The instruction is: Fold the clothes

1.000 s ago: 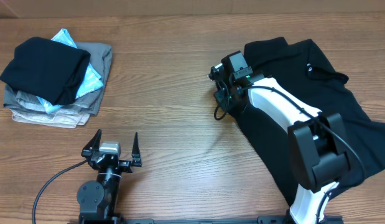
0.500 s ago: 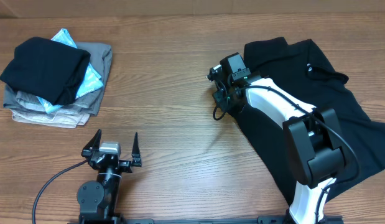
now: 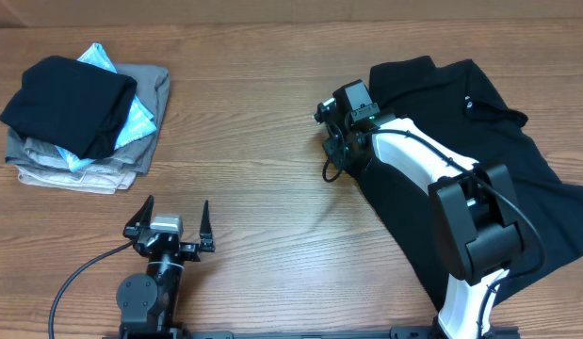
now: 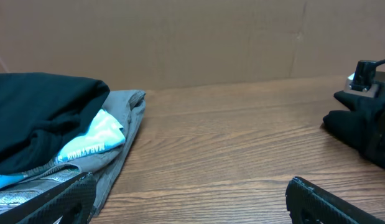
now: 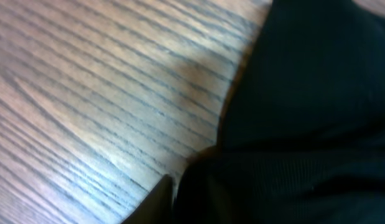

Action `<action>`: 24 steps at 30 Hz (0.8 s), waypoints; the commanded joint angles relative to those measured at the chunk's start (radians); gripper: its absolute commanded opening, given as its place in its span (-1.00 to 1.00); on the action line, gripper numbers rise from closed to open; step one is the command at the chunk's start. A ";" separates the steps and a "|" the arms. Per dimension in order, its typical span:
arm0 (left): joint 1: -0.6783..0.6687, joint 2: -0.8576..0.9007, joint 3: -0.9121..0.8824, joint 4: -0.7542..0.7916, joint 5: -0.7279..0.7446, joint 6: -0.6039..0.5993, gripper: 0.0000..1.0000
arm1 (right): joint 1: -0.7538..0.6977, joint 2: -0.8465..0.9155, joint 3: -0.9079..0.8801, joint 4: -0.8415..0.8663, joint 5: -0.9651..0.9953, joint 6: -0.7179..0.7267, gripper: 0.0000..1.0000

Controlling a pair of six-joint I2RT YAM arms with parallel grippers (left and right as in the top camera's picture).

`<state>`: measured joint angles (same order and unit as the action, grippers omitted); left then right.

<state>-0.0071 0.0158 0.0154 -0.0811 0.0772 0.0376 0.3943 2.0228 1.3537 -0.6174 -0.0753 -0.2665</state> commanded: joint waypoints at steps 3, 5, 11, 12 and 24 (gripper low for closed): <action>-0.006 -0.011 -0.008 0.005 -0.007 0.027 0.99 | -0.001 0.002 0.022 -0.013 -0.008 -0.003 -0.92; -0.006 -0.011 -0.008 0.005 -0.007 0.027 1.00 | -0.001 0.002 0.022 -0.017 -0.009 0.010 -0.93; -0.006 -0.011 -0.008 0.004 -0.007 0.027 1.00 | 0.013 -0.056 0.023 -0.029 -0.081 0.061 -0.92; -0.006 -0.011 -0.008 0.004 -0.007 0.027 1.00 | 0.018 -0.074 0.023 -0.034 -0.109 0.061 -0.92; -0.006 -0.011 -0.008 0.005 -0.007 0.027 1.00 | 0.158 -0.158 -0.016 -0.091 -0.363 0.217 -0.92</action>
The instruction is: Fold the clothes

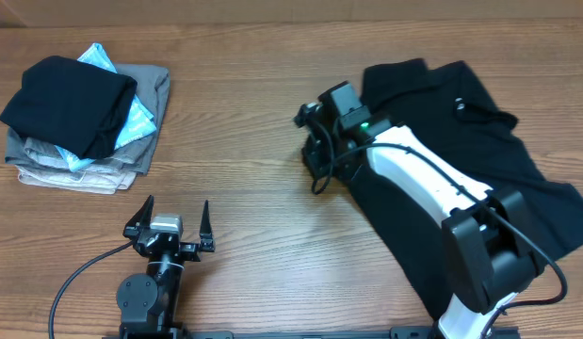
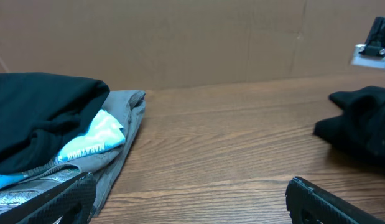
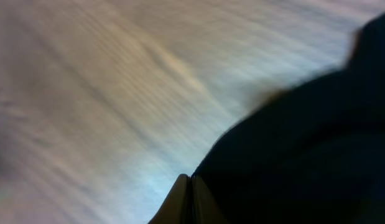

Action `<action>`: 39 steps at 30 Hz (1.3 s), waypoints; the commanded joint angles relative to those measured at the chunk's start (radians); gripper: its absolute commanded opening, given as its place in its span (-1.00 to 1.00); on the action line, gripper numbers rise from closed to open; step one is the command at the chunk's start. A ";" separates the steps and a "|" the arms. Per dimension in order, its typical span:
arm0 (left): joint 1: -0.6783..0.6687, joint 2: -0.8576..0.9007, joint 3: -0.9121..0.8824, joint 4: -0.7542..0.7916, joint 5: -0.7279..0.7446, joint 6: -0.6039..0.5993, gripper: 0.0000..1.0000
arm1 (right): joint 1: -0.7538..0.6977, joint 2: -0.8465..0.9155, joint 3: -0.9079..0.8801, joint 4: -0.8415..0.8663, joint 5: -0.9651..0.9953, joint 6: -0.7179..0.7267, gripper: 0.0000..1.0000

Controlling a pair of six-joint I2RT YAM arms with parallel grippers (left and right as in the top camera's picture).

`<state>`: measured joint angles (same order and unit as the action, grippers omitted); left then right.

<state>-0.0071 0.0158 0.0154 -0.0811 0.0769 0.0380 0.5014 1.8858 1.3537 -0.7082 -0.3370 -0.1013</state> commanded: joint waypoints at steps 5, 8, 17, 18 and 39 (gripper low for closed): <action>-0.006 -0.011 -0.008 0.005 -0.006 0.027 1.00 | 0.147 -0.021 -0.083 0.023 -0.102 0.054 -0.91; -0.006 -0.011 -0.008 0.004 -0.006 0.027 0.99 | 0.200 -0.021 -0.129 0.061 -0.102 0.054 -0.79; -0.006 -0.011 -0.008 0.005 -0.007 0.027 1.00 | 0.270 -0.037 -0.046 -0.011 -0.102 0.054 -0.19; -0.006 -0.011 -0.008 0.005 -0.007 0.027 0.99 | 0.264 -0.044 -0.025 -0.035 -0.101 0.054 -0.18; -0.006 -0.007 0.034 0.156 0.329 -0.017 1.00 | -0.367 -0.200 0.108 -0.446 0.124 0.372 0.72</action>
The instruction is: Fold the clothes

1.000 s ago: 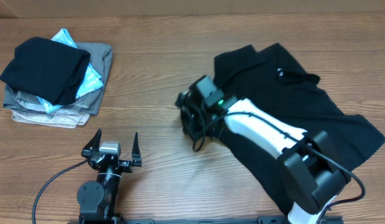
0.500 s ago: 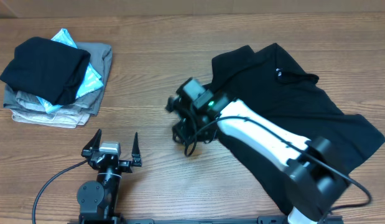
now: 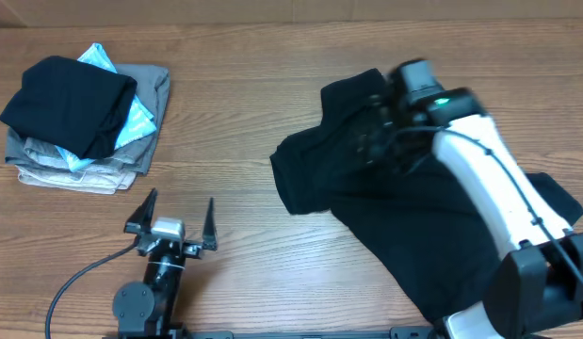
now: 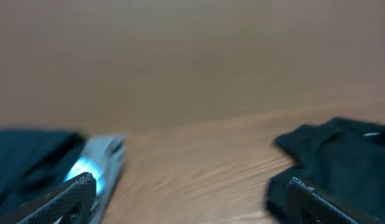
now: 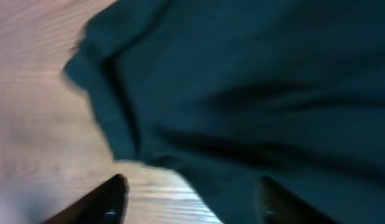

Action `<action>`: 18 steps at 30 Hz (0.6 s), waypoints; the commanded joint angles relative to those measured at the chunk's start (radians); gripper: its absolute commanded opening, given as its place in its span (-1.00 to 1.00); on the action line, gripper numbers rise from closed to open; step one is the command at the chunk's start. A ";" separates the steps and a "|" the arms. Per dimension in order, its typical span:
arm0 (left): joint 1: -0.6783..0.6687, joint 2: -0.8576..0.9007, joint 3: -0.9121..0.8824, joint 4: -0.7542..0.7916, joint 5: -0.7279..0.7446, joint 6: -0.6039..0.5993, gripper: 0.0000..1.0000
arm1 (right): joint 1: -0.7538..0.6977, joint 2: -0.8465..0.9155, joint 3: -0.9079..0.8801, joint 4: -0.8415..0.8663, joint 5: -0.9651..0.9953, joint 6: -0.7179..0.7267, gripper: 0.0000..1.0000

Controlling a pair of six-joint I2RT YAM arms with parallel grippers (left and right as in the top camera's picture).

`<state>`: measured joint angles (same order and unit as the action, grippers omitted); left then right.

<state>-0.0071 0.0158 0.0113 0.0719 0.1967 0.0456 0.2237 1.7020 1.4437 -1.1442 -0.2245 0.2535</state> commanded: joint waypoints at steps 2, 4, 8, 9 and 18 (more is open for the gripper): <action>-0.007 0.014 0.097 -0.070 0.235 -0.064 1.00 | -0.142 -0.016 0.018 -0.011 0.011 0.016 1.00; -0.007 0.063 0.174 -0.163 0.253 -0.064 1.00 | -0.190 -0.016 0.018 -0.010 0.011 0.017 1.00; -0.007 0.300 0.409 -0.314 0.329 -0.006 1.00 | -0.272 -0.016 0.017 -0.010 0.011 0.017 1.00; -0.007 0.369 0.472 -0.345 0.340 0.005 0.99 | -0.280 -0.016 0.017 -0.010 0.011 0.016 1.00; -0.145 1.088 1.102 -0.824 0.323 0.119 1.00 | -0.287 -0.016 0.017 0.016 0.012 0.016 1.00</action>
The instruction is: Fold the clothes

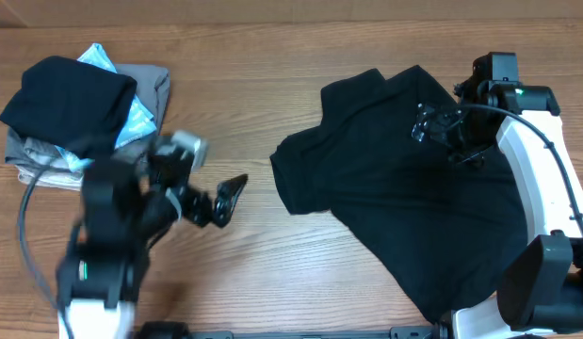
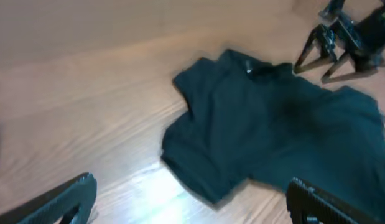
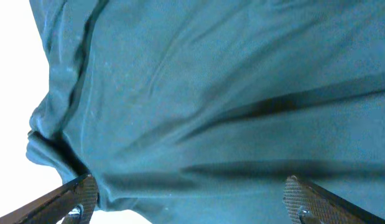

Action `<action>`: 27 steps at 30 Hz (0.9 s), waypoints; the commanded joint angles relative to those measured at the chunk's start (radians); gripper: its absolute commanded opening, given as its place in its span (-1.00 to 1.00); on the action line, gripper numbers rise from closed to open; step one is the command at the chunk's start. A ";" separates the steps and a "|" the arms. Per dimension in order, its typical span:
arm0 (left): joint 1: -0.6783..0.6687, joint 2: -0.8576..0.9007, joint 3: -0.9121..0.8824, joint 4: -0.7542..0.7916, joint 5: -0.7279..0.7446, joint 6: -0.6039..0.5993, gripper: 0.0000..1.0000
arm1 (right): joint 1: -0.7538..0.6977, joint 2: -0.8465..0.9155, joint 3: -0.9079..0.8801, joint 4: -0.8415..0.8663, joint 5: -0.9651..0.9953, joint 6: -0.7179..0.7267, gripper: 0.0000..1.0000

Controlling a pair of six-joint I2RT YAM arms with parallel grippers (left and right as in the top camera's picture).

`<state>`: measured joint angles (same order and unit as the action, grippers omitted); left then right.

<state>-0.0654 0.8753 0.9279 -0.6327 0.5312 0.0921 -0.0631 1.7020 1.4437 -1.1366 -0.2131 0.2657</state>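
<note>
A black shirt lies spread on the right half of the wooden table, one sleeve reaching left toward the middle. My right gripper hovers open just above the shirt's upper part; in the right wrist view its gripper has dark cloth beneath and nothing between the fingers. My left gripper is out over the table left of the sleeve, open and empty. The left wrist view looks across at the shirt, with the gripper wide open.
A stack of folded clothes, black on top of light blue and grey pieces, sits at the table's far left. The left arm's cable trails beside it. The right arm reaches along the right edge.
My left arm has left its spot at the table's front edge and now reaches toward the shirt's left sleeve. My right gripper, still open, has shifted right over the shirt. The shirt lies unchanged.
At first my right gripper was shut on the shirt's left edge, with the shirt far to the right. Then that edge was a little further left. Later the shirt lay spread toward the middle with the gripper open. Now both grippers are open near it.
</note>
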 commanded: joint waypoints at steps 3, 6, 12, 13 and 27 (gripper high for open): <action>-0.185 0.418 0.301 -0.182 -0.107 0.072 1.00 | 0.000 -0.016 0.017 0.008 0.000 0.004 1.00; -0.249 0.573 0.348 -0.146 -0.119 0.072 0.99 | 0.000 -0.016 0.017 0.008 0.000 0.004 1.00; -0.269 0.776 0.350 -0.127 -0.121 0.104 1.00 | 0.000 -0.016 0.017 0.008 0.000 0.004 1.00; -0.269 0.803 0.350 -0.122 -0.121 0.104 0.98 | 0.000 -0.016 0.017 0.009 0.000 0.004 1.00; -0.269 1.038 0.350 0.096 -0.211 0.025 -0.92 | 0.000 -0.016 0.017 0.009 0.000 0.004 1.00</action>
<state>-0.3336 1.8984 1.2606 -0.5720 0.3447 0.1711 -0.0639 1.7020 1.4437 -1.1332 -0.2131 0.2653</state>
